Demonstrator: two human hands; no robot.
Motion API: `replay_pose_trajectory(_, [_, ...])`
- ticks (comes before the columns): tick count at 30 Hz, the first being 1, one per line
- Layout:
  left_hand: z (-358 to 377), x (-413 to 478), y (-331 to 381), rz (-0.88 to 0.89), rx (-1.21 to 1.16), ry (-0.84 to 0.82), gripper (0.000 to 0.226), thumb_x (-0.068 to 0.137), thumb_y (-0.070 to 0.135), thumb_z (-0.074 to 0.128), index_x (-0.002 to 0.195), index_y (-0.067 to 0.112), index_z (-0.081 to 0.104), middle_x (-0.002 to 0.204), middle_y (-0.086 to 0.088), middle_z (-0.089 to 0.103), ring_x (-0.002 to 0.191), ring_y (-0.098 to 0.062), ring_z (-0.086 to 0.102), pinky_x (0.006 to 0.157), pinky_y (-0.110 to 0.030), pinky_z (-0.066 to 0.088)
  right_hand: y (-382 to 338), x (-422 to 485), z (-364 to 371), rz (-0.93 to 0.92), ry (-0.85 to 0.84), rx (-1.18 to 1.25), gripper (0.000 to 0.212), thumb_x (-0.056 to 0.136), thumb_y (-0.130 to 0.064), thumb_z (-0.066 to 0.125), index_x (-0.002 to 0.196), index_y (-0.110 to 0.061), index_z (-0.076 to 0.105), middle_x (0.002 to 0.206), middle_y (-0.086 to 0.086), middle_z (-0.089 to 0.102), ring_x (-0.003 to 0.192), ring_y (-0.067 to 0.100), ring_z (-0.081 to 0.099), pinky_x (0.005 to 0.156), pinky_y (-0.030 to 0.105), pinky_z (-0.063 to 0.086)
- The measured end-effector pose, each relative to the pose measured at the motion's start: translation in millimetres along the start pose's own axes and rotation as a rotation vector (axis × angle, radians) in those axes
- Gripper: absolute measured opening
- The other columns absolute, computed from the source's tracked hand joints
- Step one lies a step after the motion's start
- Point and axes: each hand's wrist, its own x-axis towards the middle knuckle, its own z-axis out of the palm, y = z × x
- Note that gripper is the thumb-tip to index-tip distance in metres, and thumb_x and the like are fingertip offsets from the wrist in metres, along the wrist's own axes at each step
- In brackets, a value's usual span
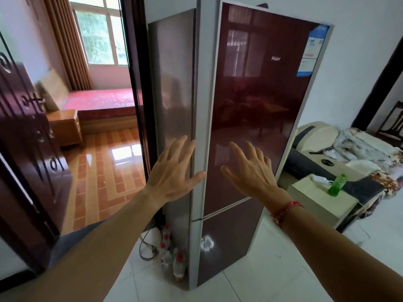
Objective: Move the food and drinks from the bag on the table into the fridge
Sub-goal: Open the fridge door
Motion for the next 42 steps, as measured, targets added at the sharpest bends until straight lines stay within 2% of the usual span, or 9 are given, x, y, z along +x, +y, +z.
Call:
replay_pose_trajectory(3, [13.7, 23.8, -11.7, 0.013, -0.029, -0.008, 0.094, 0.085, 0.079, 0.011, 0.155, 0.017, 0.017, 0.162, -0.010, 0.016, 0.149, -0.032, 0.015, 0.113, -0.054, 0.033, 0.2, 23.2, 7.4, 0.020, 0.001, 0.007, 0.080, 0.092, -0.068, 0.047, 0.158, -0.039, 0.012, 0.164, 0.012, 0.017, 0.147, 0.034, 0.024, 0.116, 0.054, 0.028])
replay_pose_trajectory(13, [39.8, 73.5, -26.2, -0.018, -0.031, 0.024, 0.093, 0.084, 0.080, 0.020, 0.156, 0.022, 0.010, 0.163, -0.006, 0.012, 0.150, -0.027, 0.012, 0.112, -0.052, 0.036, 10.3, 69.0, 14.5, 0.015, 0.013, 0.038, 0.080, 0.092, -0.064, 0.050, 0.159, -0.037, 0.013, 0.165, 0.014, 0.015, 0.148, 0.036, 0.022, 0.115, 0.052, 0.028])
replay_pose_trajectory(19, [33.4, 103.5, -22.5, -0.157, -0.237, 0.078, 0.095, 0.080, 0.079, 0.030, 0.155, 0.026, 0.008, 0.163, -0.002, 0.009, 0.150, -0.024, 0.011, 0.111, -0.048, 0.033, 11.6, 83.1, 19.0, -0.010, -0.006, 0.074, 0.082, 0.093, -0.060, 0.052, 0.160, -0.034, 0.011, 0.165, 0.015, 0.014, 0.148, 0.036, 0.022, 0.113, 0.052, 0.033])
replay_pose_trajectory(22, [30.5, 125.8, -19.6, -0.258, -0.405, 0.100, 0.093, 0.079, 0.085, 0.033, 0.152, 0.030, 0.020, 0.158, 0.000, 0.026, 0.144, -0.024, 0.031, 0.110, -0.052, 0.039, 8.8, 87.6, 26.4, 0.009, -0.004, 0.158, 0.085, 0.092, -0.057, 0.054, 0.160, -0.033, 0.010, 0.164, 0.017, 0.013, 0.147, 0.037, 0.024, 0.111, 0.052, 0.037])
replay_pose_trajectory(27, [3.3, 161.0, -9.4, -0.323, -0.596, 0.244, 0.068, 0.094, 0.053, 0.052, 0.150, 0.021, 0.031, 0.152, -0.003, 0.038, 0.136, -0.022, 0.042, 0.107, -0.040, 0.039, -7.2, 97.9, 41.7, 0.021, 0.010, 0.294, 0.093, 0.091, -0.058, 0.057, 0.160, -0.032, 0.001, 0.166, 0.018, 0.001, 0.150, 0.039, 0.015, 0.111, 0.056, 0.039])
replay_pose_trajectory(30, [-14.0, 176.8, -8.3, -0.310, -0.653, 0.293, 0.054, 0.096, 0.049, 0.052, 0.141, 0.019, 0.043, 0.134, 0.001, 0.052, 0.121, -0.018, 0.052, 0.099, -0.040, 0.048, -17.3, 102.1, 54.4, 0.047, 0.030, 0.368, 0.099, 0.090, -0.057, 0.058, 0.158, -0.035, -0.010, 0.166, 0.018, -0.013, 0.153, 0.039, 0.006, 0.112, 0.059, 0.038])
replay_pose_trajectory(34, [-21.0, 186.2, -5.4, -0.327, -0.701, 0.364, 0.034, 0.098, 0.034, 0.055, 0.127, 0.015, 0.056, 0.119, 0.000, 0.060, 0.103, -0.011, 0.056, 0.076, -0.012, 0.041, -26.4, 107.0, 71.2, 0.052, 0.024, 0.431, 0.104, 0.090, -0.058, 0.058, 0.152, -0.043, -0.024, 0.163, 0.019, -0.024, 0.152, 0.045, 0.009, 0.113, 0.060, 0.037])
replay_pose_trajectory(38, [-15.4, 186.7, -4.2, -0.318, -0.712, 0.478, 0.029, 0.095, 0.026, 0.061, 0.119, 0.009, 0.065, 0.105, -0.003, 0.068, 0.095, -0.013, 0.064, 0.081, -0.021, 0.053, -29.8, 110.9, 76.9, 0.032, 0.002, 0.451, 0.108, 0.093, -0.054, 0.058, 0.147, -0.044, -0.035, 0.161, 0.022, -0.029, 0.152, 0.044, -0.011, 0.114, 0.059, 0.035])
replay_pose_trajectory(42, [-11.9, 186.2, -3.3, -0.328, -0.721, 0.505, 0.029, 0.095, 0.025, 0.062, 0.118, 0.009, 0.066, 0.103, -0.003, 0.069, 0.095, -0.015, 0.065, 0.083, -0.026, 0.054, -28.1, 110.0, 74.9, 0.026, -0.005, 0.450, 0.103, 0.095, -0.051, 0.058, 0.151, -0.042, -0.029, 0.162, 0.020, -0.028, 0.153, 0.042, -0.011, 0.113, 0.060, 0.036])
